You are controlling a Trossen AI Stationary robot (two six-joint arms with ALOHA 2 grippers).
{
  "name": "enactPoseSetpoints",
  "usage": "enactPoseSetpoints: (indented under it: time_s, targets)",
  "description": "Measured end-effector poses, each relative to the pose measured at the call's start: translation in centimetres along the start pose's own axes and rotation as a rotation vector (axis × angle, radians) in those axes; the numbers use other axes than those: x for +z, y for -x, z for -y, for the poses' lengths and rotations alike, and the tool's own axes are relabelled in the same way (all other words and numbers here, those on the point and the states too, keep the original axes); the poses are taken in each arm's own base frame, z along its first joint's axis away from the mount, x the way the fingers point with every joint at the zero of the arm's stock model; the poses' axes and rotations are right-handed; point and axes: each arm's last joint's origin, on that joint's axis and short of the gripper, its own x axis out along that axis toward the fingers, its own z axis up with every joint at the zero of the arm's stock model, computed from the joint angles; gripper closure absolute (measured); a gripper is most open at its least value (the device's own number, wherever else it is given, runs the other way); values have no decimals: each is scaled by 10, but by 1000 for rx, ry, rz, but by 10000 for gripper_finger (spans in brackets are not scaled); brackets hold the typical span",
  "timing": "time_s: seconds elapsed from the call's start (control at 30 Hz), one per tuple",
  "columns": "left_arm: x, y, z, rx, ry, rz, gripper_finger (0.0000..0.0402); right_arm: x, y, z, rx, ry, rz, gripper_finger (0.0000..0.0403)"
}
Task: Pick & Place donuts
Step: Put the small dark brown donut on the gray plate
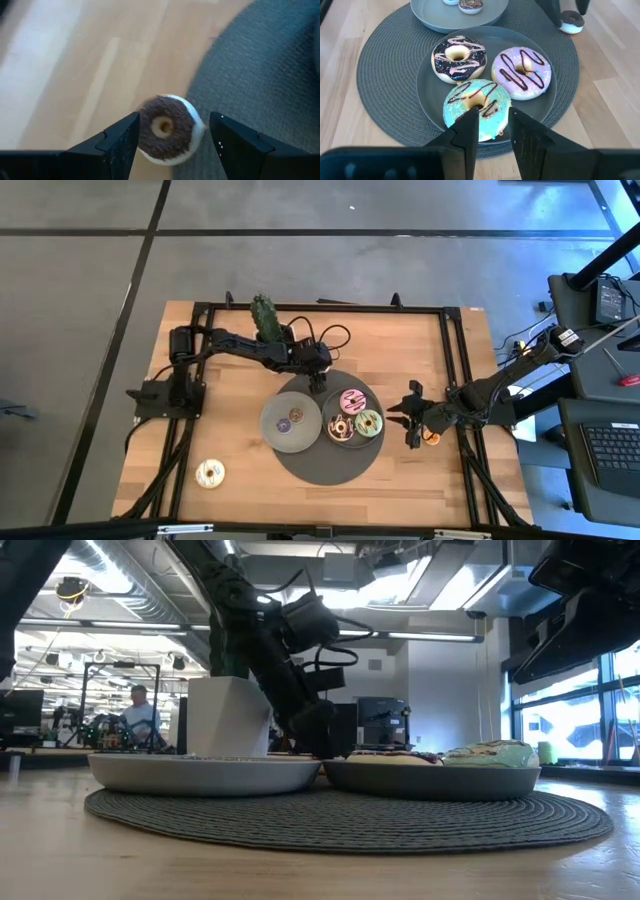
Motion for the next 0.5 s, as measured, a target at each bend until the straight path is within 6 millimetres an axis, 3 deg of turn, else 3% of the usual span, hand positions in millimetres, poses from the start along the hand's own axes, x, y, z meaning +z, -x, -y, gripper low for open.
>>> enactPoseSetpoints:
  time_s: [0.3,0.5]
  targets:
    - [-5,-7,2,-2,32,-34,167,0,0,0,0,0,0,295]
    - [-4,-7,2,-4,34,-26,209,0,0,0,-1,0,1,295]
